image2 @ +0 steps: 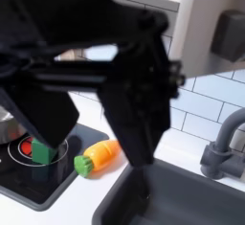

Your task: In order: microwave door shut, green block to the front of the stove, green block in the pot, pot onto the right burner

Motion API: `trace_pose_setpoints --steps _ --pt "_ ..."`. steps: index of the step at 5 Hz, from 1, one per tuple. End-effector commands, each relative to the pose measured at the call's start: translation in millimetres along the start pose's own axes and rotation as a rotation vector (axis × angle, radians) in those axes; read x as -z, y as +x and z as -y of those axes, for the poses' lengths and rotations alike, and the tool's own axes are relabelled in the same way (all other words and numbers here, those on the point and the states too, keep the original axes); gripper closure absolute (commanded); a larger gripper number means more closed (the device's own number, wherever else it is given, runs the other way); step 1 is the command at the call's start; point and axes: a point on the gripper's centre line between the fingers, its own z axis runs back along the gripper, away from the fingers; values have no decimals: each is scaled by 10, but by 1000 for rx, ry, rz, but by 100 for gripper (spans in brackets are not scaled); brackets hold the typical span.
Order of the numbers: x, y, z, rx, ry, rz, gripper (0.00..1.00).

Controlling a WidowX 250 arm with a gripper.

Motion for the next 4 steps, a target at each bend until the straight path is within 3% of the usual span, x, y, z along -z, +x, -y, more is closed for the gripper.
trace_pose_setpoints --steps 1,2,3,4 --pt "44 52 -17 -24 -115 81 0" --pt "131 47 -2 -17 -74 63 0" --pt "152 79 32 -10 -80 72 0" --pt "268 118 70 -15 -56 76 0"
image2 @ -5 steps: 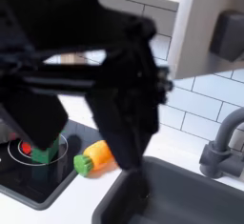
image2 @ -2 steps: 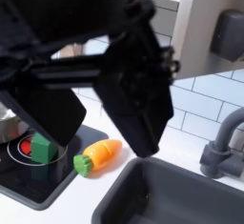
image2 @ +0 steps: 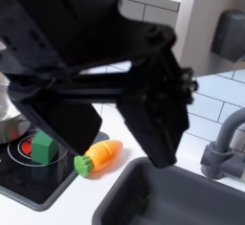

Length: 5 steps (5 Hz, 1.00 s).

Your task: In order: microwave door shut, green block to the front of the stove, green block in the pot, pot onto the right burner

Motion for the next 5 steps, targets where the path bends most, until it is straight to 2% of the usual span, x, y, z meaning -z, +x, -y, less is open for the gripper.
trace_pose_setpoints --steps 1,2,3,4,5 --pt "227 137 104 -4 57 -22 0" --pt "310 240 142 -17 66 -35 0" --pt "288 273 125 -27 81 -24 0" --pt "296 298 84 -44 106 -18 0" --pt "318 334 -12 -94 144 2 0"
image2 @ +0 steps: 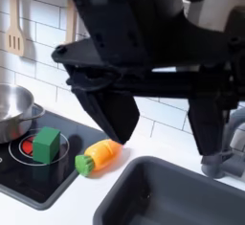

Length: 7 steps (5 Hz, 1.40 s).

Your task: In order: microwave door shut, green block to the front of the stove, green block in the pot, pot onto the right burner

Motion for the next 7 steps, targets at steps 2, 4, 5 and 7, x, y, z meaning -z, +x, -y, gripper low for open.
trace_pose_setpoints --steps 2,4,5,7 --pt "72 279 -266 -128 134 45 0" --pt "72 394 -391 -178 168 78 0" --pt "104 447 -424 -193 190 79 0" --pt "307 813 -663 -278 247 99 0"
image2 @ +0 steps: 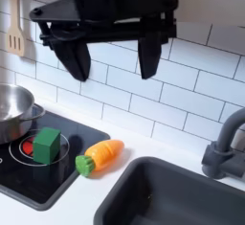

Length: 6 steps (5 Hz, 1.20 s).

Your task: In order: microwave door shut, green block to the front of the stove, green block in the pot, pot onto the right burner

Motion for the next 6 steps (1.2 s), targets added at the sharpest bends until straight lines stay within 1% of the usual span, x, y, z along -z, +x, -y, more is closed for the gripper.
trace_pose_setpoints --steps 1,2,3,4,5,6 --pt "548 227 6 -35 46 -112 0" --pt "486 316 -68 -72 78 -59 0" --pt "446 199 -181 -114 162 -52 0" --pt "461 263 -202 -124 161 -47 0" --pt "425 262 -207 -128 161 -38 0" --pt "421 265 -206 -126 161 -37 0"
